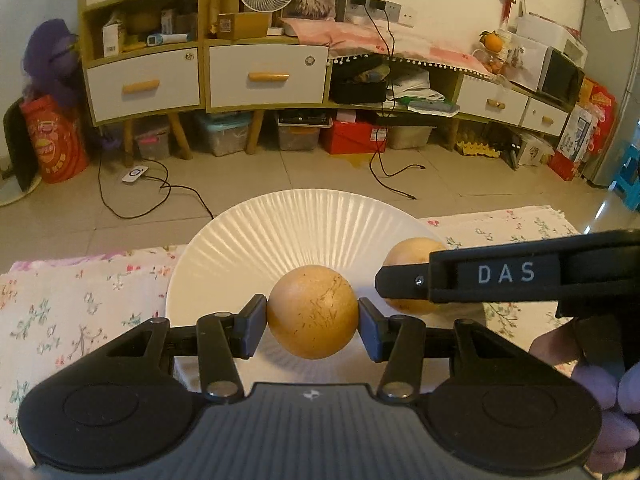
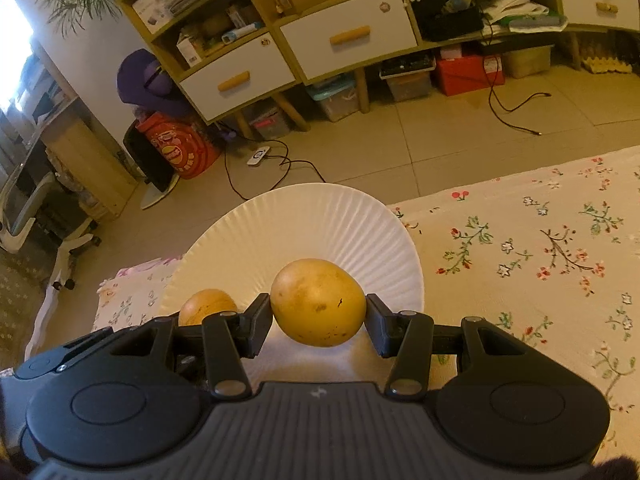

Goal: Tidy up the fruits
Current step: 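Lift the tan grapefruit over the white plate with the left tool while the right tool carries the yellow one, then open the left tool onto the plate while the right tool releases its grapefruit beside it, then withdraw both tools from the plate back over the remaining fruit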

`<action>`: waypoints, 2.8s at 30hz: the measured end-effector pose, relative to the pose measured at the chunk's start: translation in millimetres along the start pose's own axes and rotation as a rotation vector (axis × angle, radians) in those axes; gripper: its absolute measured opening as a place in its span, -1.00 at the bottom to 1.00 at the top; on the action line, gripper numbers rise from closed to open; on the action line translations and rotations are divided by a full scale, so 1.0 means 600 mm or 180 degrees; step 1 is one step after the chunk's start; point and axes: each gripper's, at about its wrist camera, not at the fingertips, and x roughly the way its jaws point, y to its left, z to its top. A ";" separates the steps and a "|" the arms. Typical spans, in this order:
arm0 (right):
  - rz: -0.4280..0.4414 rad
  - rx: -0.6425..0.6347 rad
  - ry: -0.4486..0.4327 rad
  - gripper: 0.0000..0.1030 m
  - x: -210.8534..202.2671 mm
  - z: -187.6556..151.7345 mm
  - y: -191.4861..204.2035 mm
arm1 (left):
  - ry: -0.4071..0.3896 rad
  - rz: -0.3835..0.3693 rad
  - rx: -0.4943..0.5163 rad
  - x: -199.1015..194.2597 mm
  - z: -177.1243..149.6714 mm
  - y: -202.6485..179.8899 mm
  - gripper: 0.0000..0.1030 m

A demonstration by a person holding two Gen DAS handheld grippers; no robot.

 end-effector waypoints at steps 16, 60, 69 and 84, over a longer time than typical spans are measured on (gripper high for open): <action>-0.0136 -0.0091 0.0054 -0.10 0.023 0.010 0.011 | 0.0026 0.0022 0.0008 0.026 0.002 0.002 -0.34; -0.0352 -0.0378 0.0039 0.78 -0.148 -0.067 0.063 | 0.0136 0.0084 -0.0126 -0.180 -0.075 0.005 0.72; -0.0379 -0.0322 0.0084 0.85 -0.167 -0.102 0.066 | 0.0229 0.0105 -0.0274 -0.212 -0.108 0.019 0.72; -0.0425 -0.0437 0.0140 0.91 -0.189 -0.139 0.069 | 0.0279 0.0054 -0.0427 -0.248 -0.143 0.046 0.72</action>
